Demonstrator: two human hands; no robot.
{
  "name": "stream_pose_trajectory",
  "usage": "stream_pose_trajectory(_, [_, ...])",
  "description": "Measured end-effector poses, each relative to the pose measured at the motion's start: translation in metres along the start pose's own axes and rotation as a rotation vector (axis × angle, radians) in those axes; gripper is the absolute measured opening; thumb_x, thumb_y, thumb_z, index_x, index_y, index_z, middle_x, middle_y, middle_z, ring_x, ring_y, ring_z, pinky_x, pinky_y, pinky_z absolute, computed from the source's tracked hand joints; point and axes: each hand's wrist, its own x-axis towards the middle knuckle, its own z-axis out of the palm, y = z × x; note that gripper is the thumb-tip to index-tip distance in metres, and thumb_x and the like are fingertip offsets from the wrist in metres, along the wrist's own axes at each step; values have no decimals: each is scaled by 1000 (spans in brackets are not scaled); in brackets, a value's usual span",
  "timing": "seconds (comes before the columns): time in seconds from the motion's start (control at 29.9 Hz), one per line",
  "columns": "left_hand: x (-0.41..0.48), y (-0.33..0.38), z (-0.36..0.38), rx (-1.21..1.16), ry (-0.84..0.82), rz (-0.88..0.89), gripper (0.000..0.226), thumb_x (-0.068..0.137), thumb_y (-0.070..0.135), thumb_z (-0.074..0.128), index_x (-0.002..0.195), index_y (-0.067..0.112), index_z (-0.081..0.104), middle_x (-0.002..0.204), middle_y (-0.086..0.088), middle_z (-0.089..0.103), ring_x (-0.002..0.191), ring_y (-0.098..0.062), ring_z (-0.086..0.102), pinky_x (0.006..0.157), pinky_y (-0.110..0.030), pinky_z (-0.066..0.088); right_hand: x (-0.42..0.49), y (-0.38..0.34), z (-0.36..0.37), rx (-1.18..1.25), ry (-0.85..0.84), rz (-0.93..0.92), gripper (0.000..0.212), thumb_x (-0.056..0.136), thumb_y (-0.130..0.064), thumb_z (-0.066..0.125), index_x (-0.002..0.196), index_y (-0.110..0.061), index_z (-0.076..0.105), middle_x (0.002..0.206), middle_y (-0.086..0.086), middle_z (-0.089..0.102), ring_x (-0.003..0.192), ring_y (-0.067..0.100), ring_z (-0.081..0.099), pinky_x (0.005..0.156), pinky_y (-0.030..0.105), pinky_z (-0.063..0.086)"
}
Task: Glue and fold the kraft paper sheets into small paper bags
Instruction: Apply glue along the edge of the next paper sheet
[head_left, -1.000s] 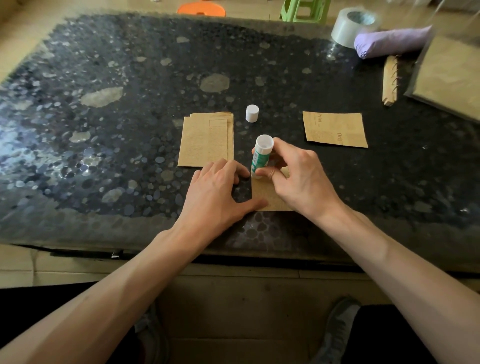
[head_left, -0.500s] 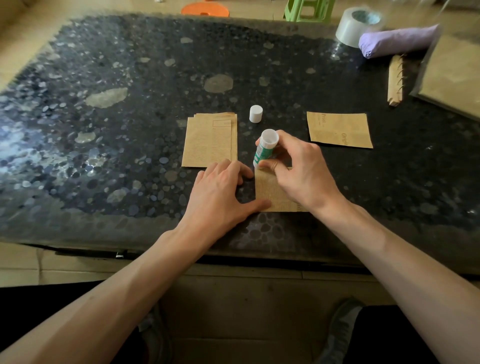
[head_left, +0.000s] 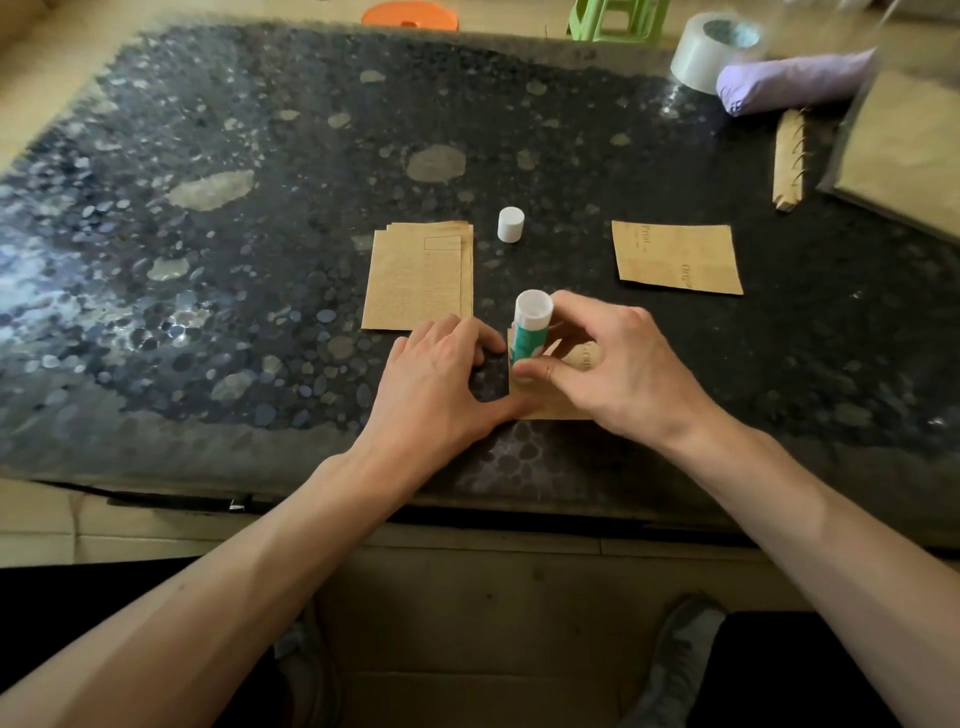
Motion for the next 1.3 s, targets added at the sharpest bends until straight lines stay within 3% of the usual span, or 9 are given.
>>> stream_pose_trajectory(0.1, [0,-1,0,0,0,5,57,75,73,69,113,32,59,95,16,50,94,-8,50,85,-31,41,-2,-1,3,-12,41,-28,29,86,-36,84,104,-21,67,95,-14,69,90,3,66,78,13,48])
stream_pose_trajectory(0.37, [-1,0,0,-18,7,4,62,72,77,61,112,31,59,95,15,51,94,-8,51,85,-30,39,-2,1,9,-39,67,-16,30,92,-12,77,120,-15,68,112,-4,74,104,9,67,93,30,56])
stream_pose_trajectory(0.57, [0,0,1,-10,2,-3,61,71,76,65,113,32,58,96,15,52,95,-8,51,86,-29,39,7,5,12,-51,114,-12,28,92,-19,77,118,-14,67,110,-3,75,103,13,70,91,38,57])
stream_pose_trajectory(0.9, [0,0,1,1,0,-11,62,70,76,64,113,33,58,97,17,50,96,-6,49,87,-29,39,19,8,15,-61,169,-10,30,92,-19,79,119,-12,68,110,-2,75,103,10,70,92,22,55])
stream_pose_trajectory(1.1, [0,0,2,4,-3,-14,61,71,76,65,114,33,58,97,17,51,96,-6,49,87,-30,41,22,9,17,-97,205,-10,28,92,-18,79,118,-13,67,107,-2,75,101,12,70,88,33,58])
stream_pose_trajectory(1.3, [1,-1,1,-1,-10,-25,62,70,77,66,113,34,58,96,18,50,95,-6,49,87,-31,41,20,8,9,125,296,27,30,92,-15,79,120,-13,69,108,-8,73,103,3,70,91,22,57])
